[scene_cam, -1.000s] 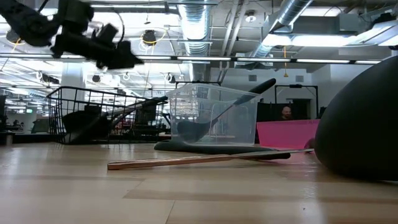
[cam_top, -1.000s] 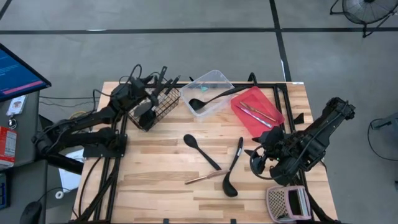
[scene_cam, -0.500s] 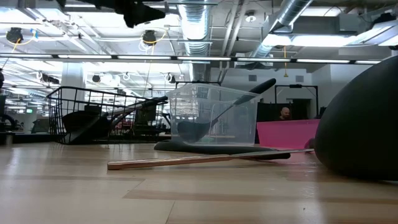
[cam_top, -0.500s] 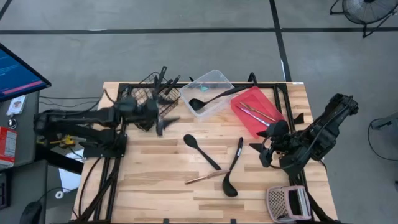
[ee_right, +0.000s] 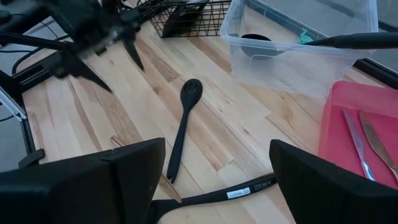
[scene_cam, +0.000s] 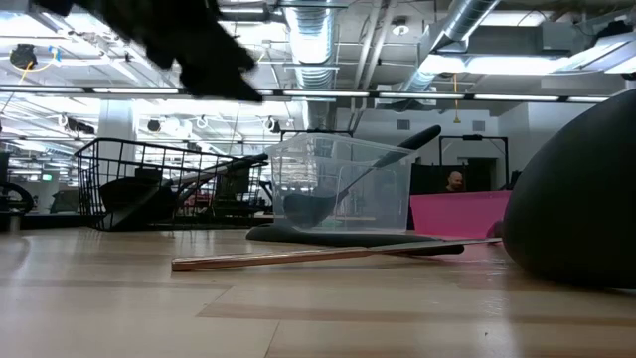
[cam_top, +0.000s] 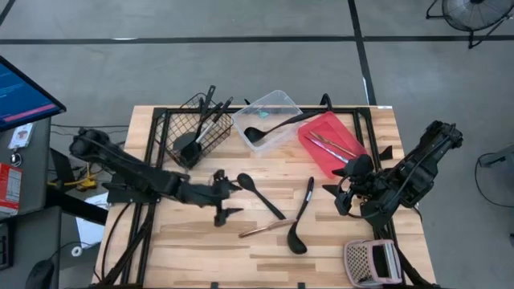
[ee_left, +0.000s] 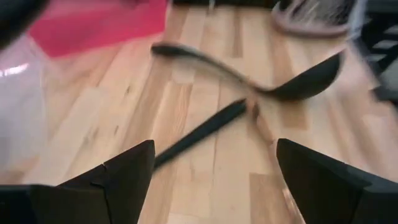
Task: Pick & Place Kitchen Items
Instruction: Put the gold knife into the red bin
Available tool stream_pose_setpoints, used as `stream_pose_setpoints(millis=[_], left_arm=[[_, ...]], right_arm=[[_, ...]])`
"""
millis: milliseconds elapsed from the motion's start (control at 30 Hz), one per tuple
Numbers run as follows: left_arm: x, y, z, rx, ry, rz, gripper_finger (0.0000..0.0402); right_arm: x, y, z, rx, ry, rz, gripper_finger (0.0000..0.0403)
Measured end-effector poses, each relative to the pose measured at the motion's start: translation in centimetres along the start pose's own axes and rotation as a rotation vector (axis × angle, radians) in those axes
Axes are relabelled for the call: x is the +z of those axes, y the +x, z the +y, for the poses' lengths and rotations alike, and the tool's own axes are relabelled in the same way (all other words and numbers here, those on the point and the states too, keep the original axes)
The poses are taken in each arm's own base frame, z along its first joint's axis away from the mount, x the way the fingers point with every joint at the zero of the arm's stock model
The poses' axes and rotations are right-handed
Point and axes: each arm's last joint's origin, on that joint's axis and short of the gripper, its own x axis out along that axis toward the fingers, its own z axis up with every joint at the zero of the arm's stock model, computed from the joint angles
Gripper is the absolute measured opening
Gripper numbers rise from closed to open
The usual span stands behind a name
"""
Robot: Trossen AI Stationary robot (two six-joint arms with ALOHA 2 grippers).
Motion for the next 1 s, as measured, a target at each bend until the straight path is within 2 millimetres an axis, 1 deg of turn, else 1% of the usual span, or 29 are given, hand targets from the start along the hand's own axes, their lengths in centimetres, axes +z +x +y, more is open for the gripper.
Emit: stream_pose_setpoints(millis=[67,167,333,433,667,733,867,1000], left_arm=[[-0.9,1.2,-0.4,0.02,-0.008,0.023,0.0321],[-1.9,2.8,-1.3,0.01,-0.011,0.013,0.0321],[-2.7,4.5,-3.7,-0.065,-0.042,-0.092,0.0321],[-2.6,5.4,-5.1,-0.045,-0.036,-0.109,0.0321],[-1.7,8.6,-7.5,-0.063,0.027,-0.114,0.0321],[-1.7,9.5,-7.7,-0.04,0.016,-0.115,0.0321],[-2.5,10.9,-7.8,0.019,-0.043,-0.1,0.0321],[-3.5,11.8,-8.0,0.031,-0.045,-0.075,0.0321]], right_arm=[[0.0,0.0,0.0,0.0,0.0,0.0,0.0286],[0.0,0.0,0.0,-0.001,0.001,0.0,0.0286],[0.0,0.0,-0.1,-0.005,-0.002,0.001,0.0286],[0.0,0.0,-0.1,-0.006,-0.004,0.0,0.0286],[0.0,0.0,-0.1,-0.013,-0.01,-0.026,0.0286],[0.1,0.0,-0.1,-0.013,-0.026,-0.026,0.0286],[0.0,0.0,0.0,-0.01,-0.029,-0.023,0.0286],[-0.1,-0.2,0.1,0.003,-0.032,-0.016,0.0286]])
